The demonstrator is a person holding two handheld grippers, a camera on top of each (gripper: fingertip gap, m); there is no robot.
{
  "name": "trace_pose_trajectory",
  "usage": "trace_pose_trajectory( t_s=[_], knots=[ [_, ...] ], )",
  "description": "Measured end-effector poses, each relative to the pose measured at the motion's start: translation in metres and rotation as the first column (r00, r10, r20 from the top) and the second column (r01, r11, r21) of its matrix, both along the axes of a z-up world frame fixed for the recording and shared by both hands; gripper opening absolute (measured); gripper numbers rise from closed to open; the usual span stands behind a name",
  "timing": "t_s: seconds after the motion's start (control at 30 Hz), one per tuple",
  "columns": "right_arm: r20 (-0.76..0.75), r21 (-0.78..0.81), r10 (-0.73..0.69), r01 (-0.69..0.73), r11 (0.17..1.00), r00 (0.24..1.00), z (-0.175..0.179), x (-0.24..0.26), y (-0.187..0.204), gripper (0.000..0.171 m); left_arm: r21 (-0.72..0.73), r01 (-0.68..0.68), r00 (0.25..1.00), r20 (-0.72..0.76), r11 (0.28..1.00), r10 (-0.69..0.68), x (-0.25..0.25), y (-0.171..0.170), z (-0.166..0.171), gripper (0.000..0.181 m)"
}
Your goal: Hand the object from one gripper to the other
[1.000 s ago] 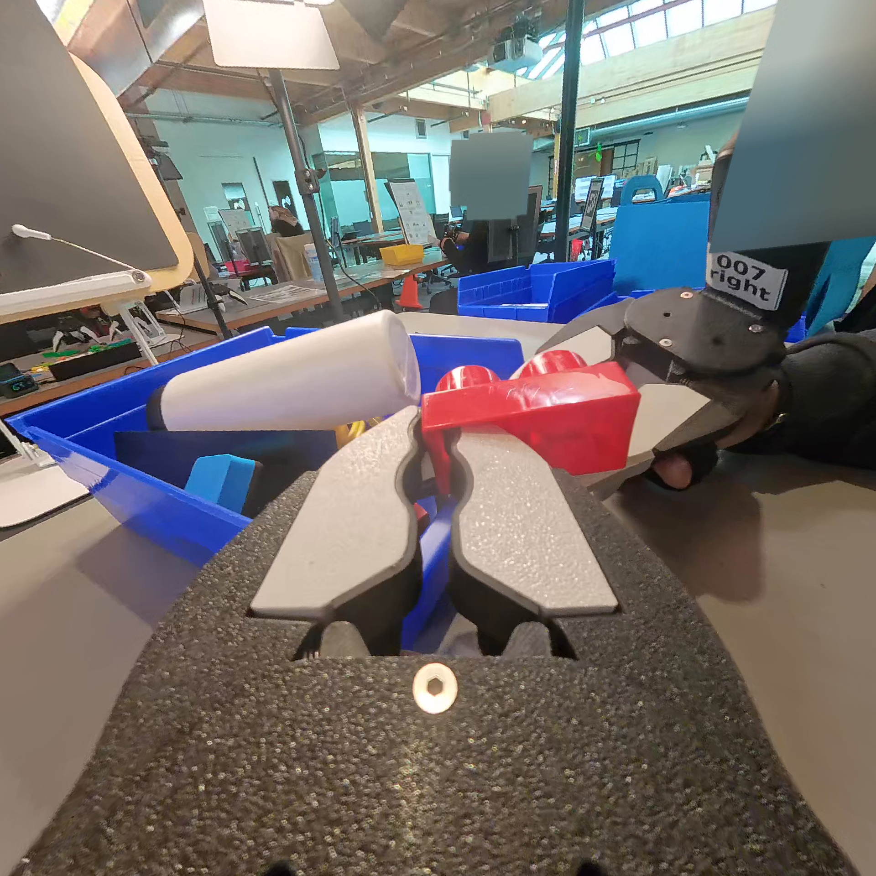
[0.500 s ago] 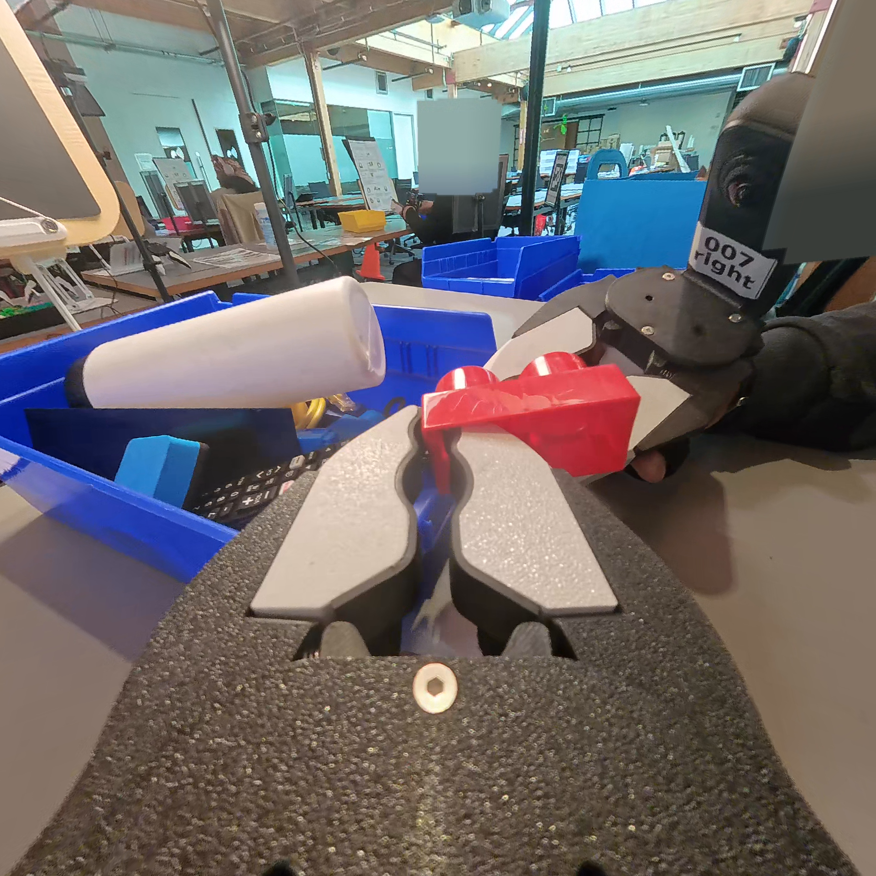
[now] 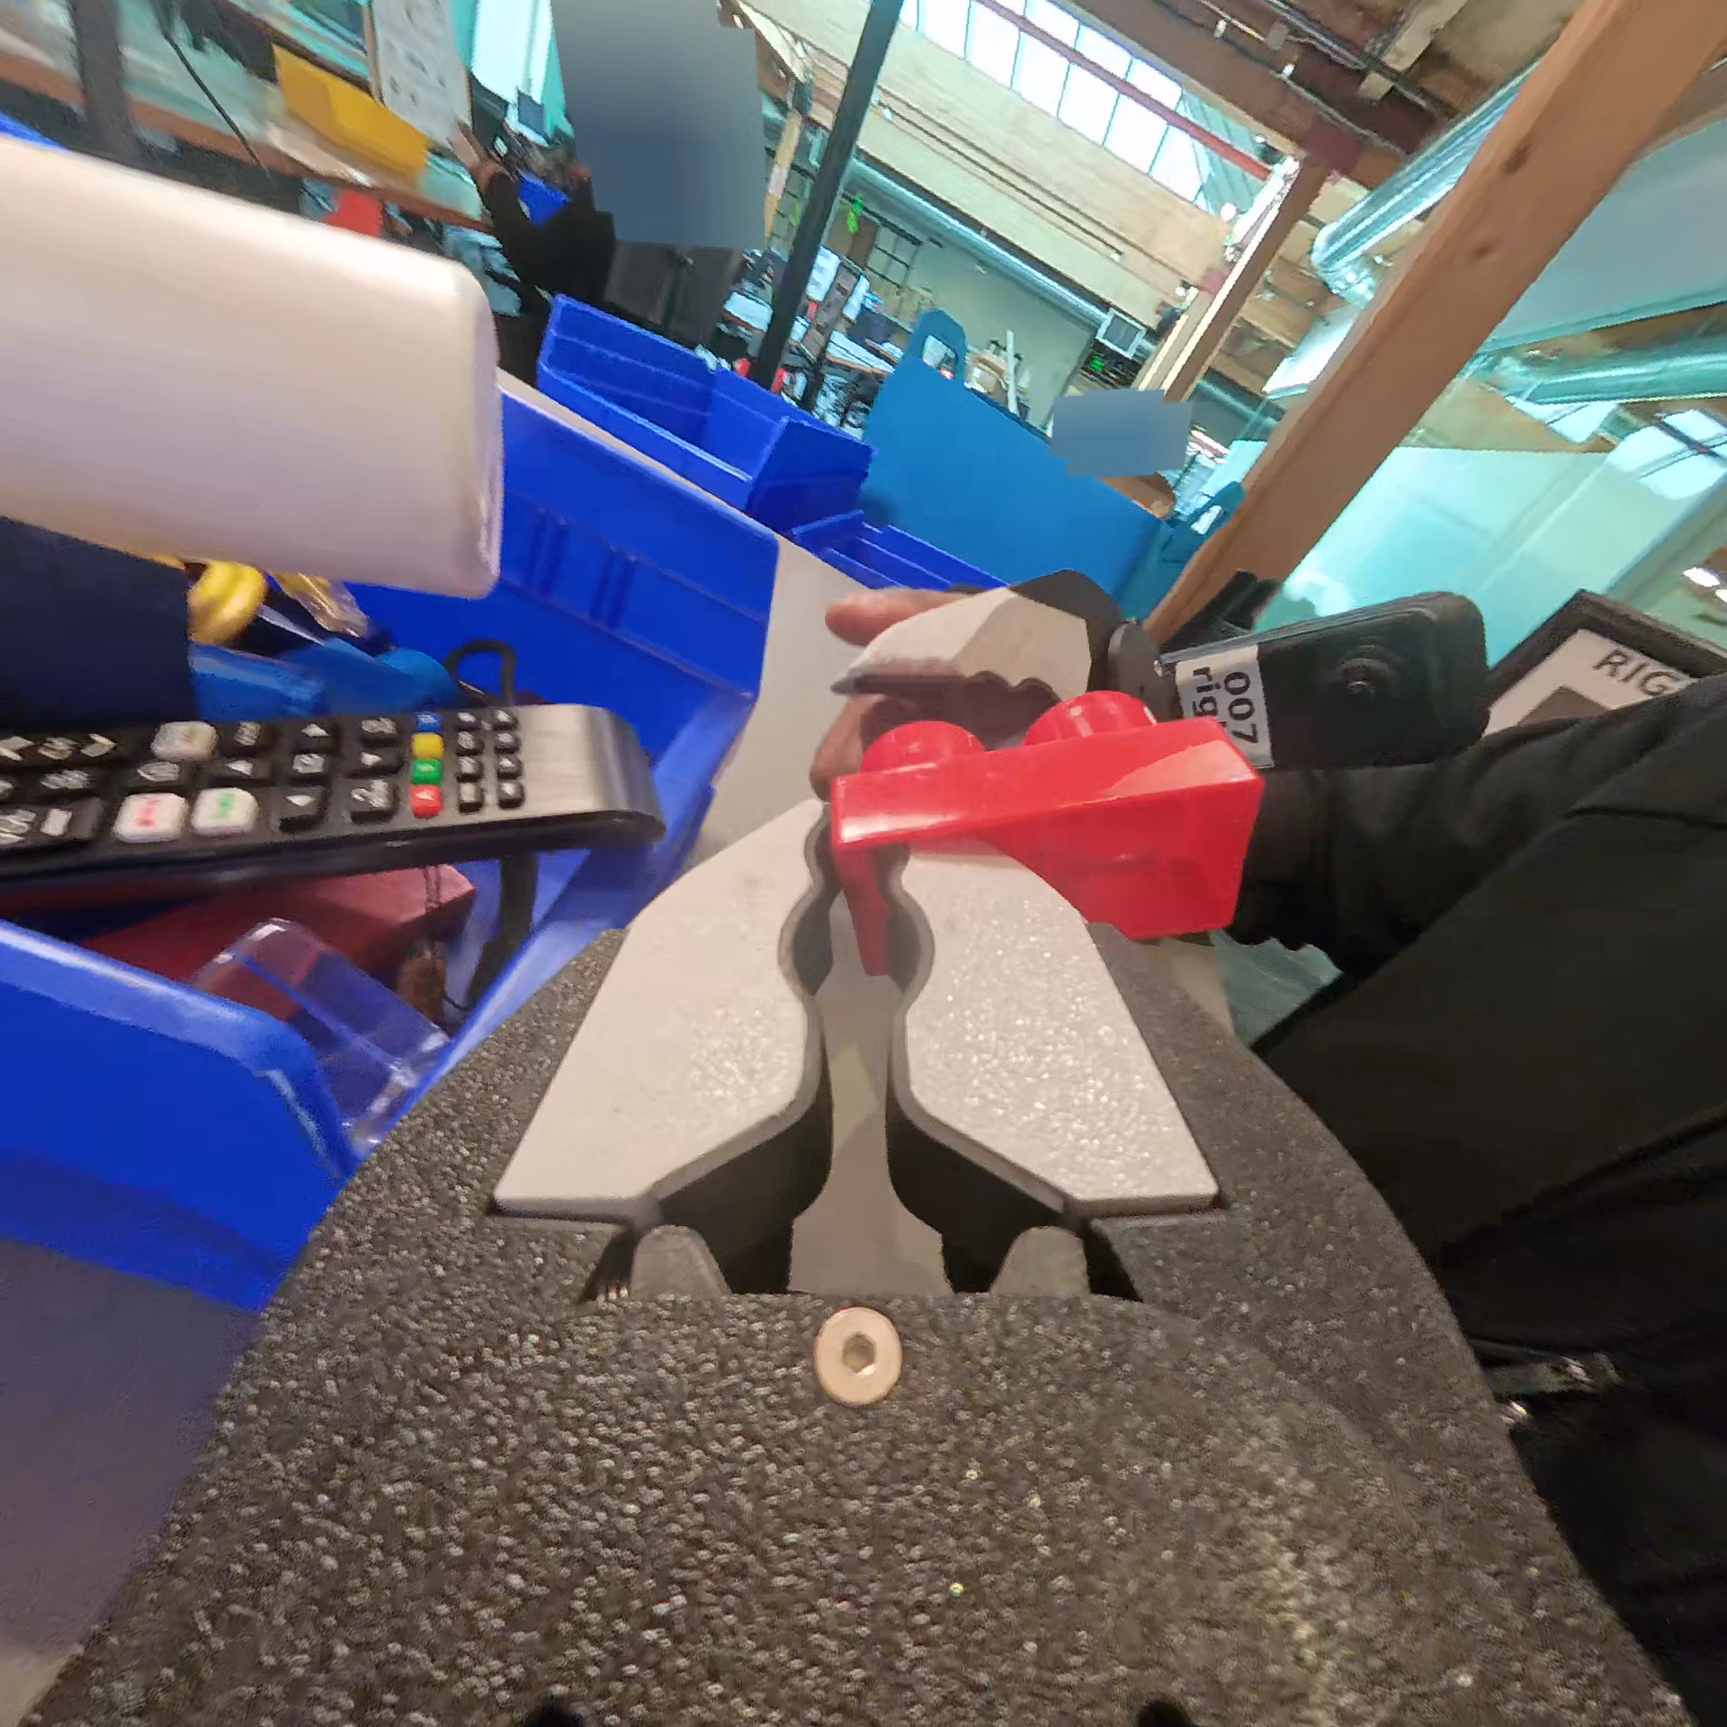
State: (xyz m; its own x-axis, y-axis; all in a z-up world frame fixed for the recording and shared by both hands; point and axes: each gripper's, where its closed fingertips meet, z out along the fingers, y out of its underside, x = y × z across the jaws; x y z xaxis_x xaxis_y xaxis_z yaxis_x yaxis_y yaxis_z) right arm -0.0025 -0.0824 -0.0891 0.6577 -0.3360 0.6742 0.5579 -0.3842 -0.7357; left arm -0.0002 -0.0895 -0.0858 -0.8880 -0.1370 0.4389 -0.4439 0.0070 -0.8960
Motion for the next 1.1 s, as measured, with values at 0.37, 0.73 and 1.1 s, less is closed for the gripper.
trace_pose_trajectory(
  t_s=[0.37,0.73,1.1],
  knots=[
    [0.077,-0.027,0.105,-0.104,0.994,0.991,-0.002,-0.023,0.011,0.039,0.084,0.201,0.965,-0.186,0.976,-0.183,-0.03,-0.013,-0.022,0.007],
    [-0.437,0.091,0.142,-0.113,0.989,0.888,-0.007,-0.008,0.003,0.032,0.093,-0.018,0.984,0.177,0.995,0.002,0.0,-0.003,-0.003,0.035],
    [-0.643,0.148,0.256,-0.211,0.966,0.722,-0.009,-0.023,0.002,0.032,0.196,-0.158,0.864,0.503,0.968,0.039,0.006,0.002,-0.003,0.045]
  ],
)
